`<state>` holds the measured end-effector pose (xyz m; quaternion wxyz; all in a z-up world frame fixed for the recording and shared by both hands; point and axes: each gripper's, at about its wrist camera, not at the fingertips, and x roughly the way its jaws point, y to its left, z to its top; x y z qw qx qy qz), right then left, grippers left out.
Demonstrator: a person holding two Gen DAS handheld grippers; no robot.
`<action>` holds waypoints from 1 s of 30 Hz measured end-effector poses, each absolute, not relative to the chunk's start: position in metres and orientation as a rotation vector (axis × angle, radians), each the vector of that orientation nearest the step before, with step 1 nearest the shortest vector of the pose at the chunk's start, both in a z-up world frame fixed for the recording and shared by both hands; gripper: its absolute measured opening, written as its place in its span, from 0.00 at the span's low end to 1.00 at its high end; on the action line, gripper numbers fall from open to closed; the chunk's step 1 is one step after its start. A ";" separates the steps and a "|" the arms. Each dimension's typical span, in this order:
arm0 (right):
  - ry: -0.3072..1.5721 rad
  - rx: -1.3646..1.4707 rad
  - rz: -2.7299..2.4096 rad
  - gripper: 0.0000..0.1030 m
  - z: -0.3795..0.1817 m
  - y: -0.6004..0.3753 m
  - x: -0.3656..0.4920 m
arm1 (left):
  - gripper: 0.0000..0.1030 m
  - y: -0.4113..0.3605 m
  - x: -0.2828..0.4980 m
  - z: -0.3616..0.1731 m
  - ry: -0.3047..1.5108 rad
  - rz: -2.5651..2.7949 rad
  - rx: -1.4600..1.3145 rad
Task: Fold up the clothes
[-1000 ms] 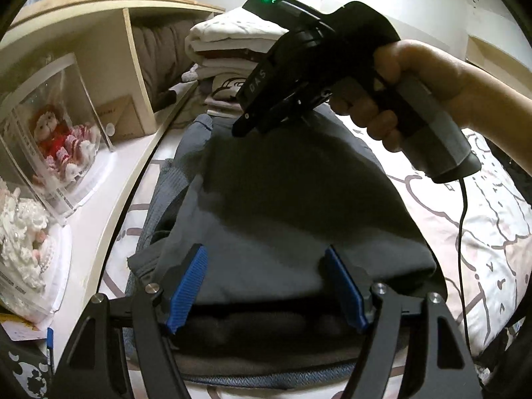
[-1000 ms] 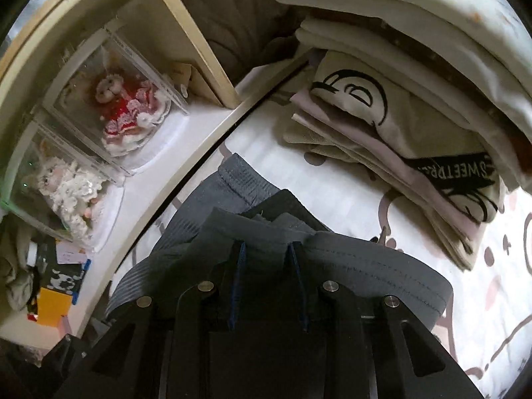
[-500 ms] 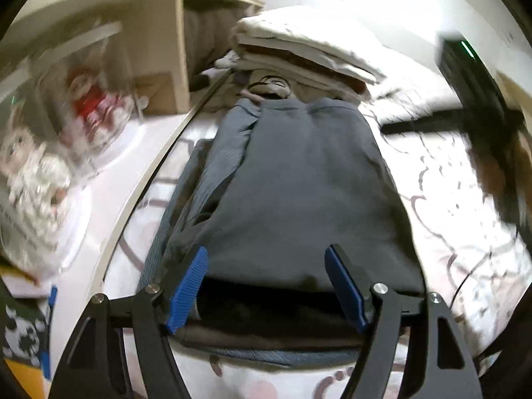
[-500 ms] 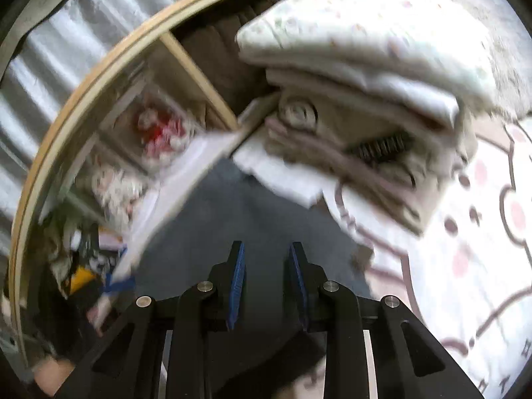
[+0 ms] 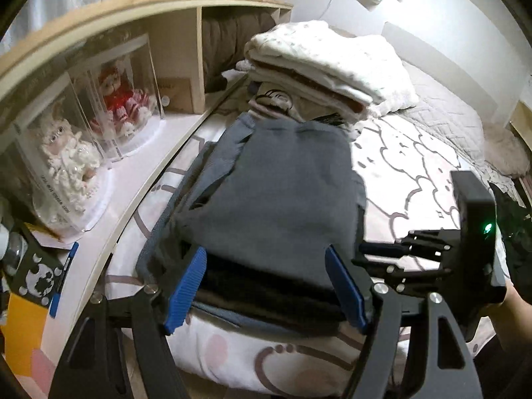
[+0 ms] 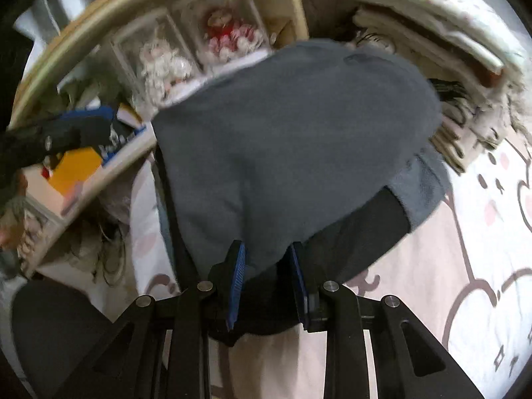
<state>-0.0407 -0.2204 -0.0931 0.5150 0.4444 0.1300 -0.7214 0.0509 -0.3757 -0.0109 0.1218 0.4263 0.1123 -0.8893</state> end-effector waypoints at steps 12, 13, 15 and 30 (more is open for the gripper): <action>0.274 0.852 -2.005 0.81 -0.026 -0.142 -0.001 | 0.93 -0.299 0.077 0.015 0.324 -2.628 1.137; 0.274 0.850 -2.014 0.81 -0.024 -0.136 0.003 | 0.93 -0.293 0.079 0.016 0.331 -2.630 1.130; 0.281 0.839 -2.060 0.81 -0.019 -0.121 0.009 | 0.93 -0.281 0.081 0.018 0.344 -2.635 1.117; 0.261 0.842 -2.379 0.97 -0.009 0.020 0.018 | 0.93 -0.198 0.079 0.013 0.300 -2.690 1.025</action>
